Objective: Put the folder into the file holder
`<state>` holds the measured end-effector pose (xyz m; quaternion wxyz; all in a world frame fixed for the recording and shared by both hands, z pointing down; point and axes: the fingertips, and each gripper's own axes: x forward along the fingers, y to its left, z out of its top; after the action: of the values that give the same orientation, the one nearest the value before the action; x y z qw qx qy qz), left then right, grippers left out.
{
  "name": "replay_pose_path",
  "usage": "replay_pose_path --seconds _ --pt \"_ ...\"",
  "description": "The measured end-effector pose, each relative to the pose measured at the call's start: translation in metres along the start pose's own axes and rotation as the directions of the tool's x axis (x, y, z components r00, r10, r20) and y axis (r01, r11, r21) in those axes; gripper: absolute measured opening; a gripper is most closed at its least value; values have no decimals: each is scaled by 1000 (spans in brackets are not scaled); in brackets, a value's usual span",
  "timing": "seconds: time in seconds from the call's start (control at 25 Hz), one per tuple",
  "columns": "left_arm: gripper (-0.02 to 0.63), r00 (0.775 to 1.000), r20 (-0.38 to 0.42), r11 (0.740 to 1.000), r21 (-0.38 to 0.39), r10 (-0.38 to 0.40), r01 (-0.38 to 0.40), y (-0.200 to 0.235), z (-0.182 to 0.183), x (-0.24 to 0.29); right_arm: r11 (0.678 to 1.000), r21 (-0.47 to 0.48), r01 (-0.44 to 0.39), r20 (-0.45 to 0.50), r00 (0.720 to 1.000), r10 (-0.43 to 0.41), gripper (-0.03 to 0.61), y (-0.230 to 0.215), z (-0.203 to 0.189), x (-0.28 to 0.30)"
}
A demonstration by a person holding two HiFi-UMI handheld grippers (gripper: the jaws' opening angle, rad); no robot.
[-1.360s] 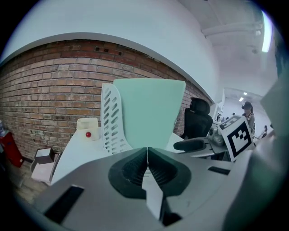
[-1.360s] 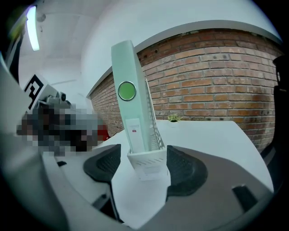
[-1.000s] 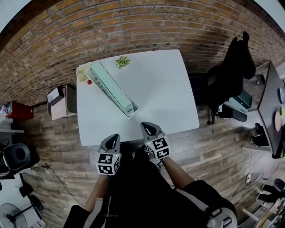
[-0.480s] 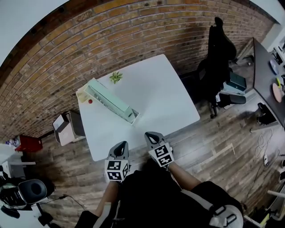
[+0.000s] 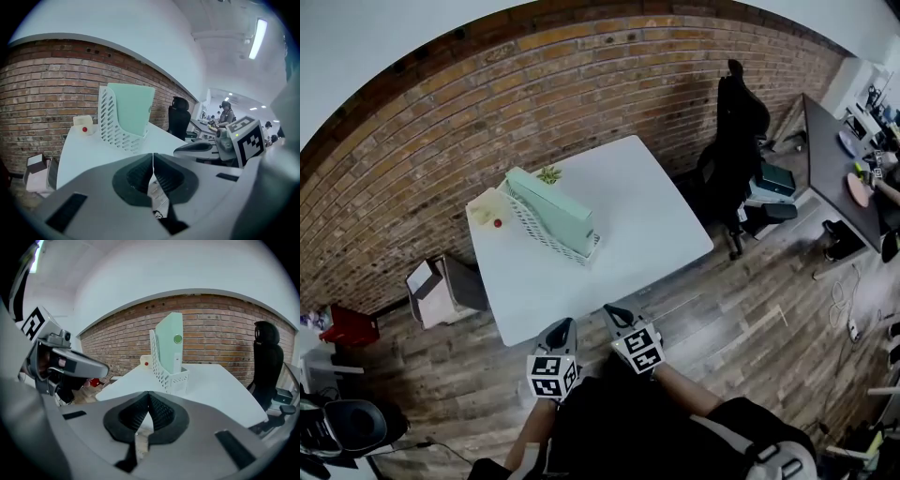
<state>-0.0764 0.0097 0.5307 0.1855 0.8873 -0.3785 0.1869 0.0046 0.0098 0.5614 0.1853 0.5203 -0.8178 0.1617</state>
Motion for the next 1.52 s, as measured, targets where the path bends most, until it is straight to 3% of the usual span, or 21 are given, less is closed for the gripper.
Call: replay_pose_path --seconds 0.24,0.4,0.6,0.76,0.92,1.08,1.2,1.52 --pt "23 998 8 993 -100 -61 61 -10 -35 -19 995 0 104 -21 994 -104 9 29 -17 -41" --pt "23 996 22 991 -102 -82 84 -26 -38 -29 985 22 168 -37 985 -167 9 34 -22 -72" --pt "23 987 144 993 -77 -76 88 -38 14 -43 976 10 216 55 975 -217 9 24 29 -102" --pt "23 969 247 999 -28 -20 27 -32 75 -65 976 -34 216 173 963 -207 9 17 91 -115" --pt "23 937 348 1000 11 9 -14 -35 129 -86 962 -65 264 268 934 -238 9 3 147 -142" --pt "23 880 472 995 56 47 -83 -46 173 -111 951 -117 287 386 895 -223 9 1 190 -164" --pt "23 865 497 987 90 71 -133 -51 185 -123 956 -112 271 424 883 -201 9 1 202 -172" --pt "23 848 525 988 79 72 -133 -63 188 -129 963 -94 251 435 881 -187 9 -7 197 -172"
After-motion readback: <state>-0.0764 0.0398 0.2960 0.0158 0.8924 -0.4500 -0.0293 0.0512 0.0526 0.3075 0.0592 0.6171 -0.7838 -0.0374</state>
